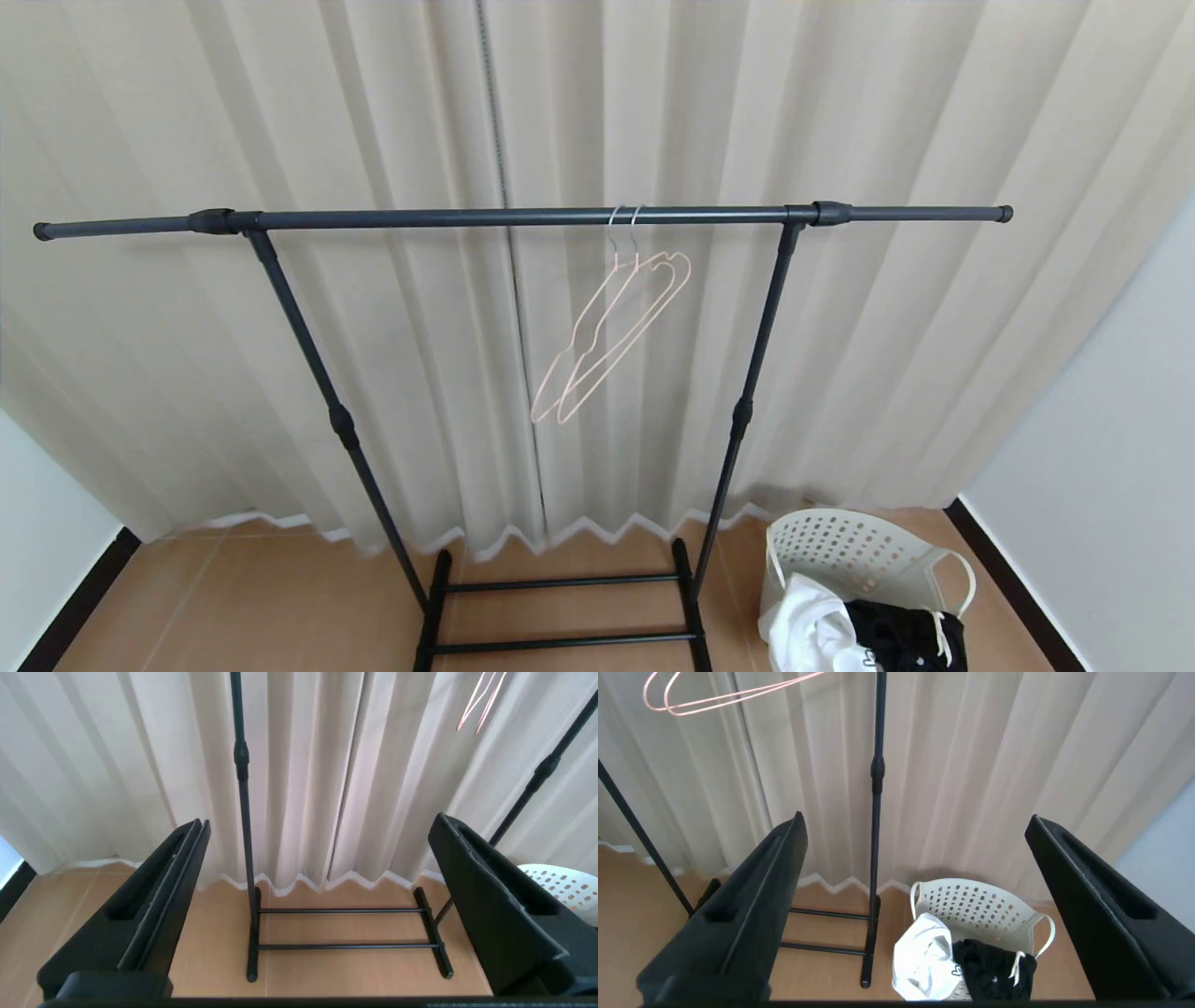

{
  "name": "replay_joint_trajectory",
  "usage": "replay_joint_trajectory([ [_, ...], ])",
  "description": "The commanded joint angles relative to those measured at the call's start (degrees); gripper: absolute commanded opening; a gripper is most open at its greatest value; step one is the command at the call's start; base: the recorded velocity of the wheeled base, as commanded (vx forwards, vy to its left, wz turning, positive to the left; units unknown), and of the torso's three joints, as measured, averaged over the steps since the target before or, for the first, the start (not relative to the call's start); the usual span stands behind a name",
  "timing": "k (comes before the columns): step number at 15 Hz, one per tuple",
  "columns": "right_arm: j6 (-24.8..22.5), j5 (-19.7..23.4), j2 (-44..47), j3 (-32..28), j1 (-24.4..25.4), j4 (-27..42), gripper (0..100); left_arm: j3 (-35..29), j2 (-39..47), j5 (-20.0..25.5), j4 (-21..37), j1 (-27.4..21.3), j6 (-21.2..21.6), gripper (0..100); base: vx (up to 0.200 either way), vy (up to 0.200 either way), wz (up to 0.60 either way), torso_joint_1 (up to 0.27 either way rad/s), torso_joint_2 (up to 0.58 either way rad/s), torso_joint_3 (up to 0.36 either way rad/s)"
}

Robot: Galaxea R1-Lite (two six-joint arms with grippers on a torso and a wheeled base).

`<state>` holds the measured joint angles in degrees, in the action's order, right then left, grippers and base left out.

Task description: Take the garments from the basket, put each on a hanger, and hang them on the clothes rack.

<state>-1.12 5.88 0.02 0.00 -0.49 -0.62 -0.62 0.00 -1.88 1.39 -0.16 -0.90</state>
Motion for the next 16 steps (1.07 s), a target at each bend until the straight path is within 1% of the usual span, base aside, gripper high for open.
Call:
replay_joint_trajectory([
  [1, 0.0, 0.0, 0.0, 0.0, 0.0, 0.0, 100, 0.0, 0.2, 0.6, 0.2, 0.1, 0.9, 100, 0.000, 0.000, 0.00, 0.000, 0.00, 0.000],
  [2, 0.0, 0.0, 0.0, 0.0, 0.0, -0.1, 100, 0.0, 0.2, 1.0, 0.1, 0.1, 2.0, 100, 0.000, 0.000, 0.00, 0.000, 0.00, 0.000],
  [4, 0.0, 0.0, 0.0, 0.0, 0.0, -0.1, 100, 0.1, 0.0, 0.9, 0.0, 0.1, 1.5, 100, 0.000, 0.000, 0.00, 0.000, 0.00, 0.000],
  [7, -0.1, 0.0, 0.0, 0.0, 0.0, 0.0, 100, 0.1, 0.2, 0.9, 0.0, 0.1, 2.0, 100, 0.000, 0.000, 0.00, 0.000, 0.00, 0.000],
  [16, 0.0, 0.0, 0.0, 0.0, 0.0, -0.1, 100, 0.0, 0.2, 0.7, 0.0, 0.1, 0.6, 100, 0.000, 0.000, 0.00, 0.000, 0.00, 0.000],
])
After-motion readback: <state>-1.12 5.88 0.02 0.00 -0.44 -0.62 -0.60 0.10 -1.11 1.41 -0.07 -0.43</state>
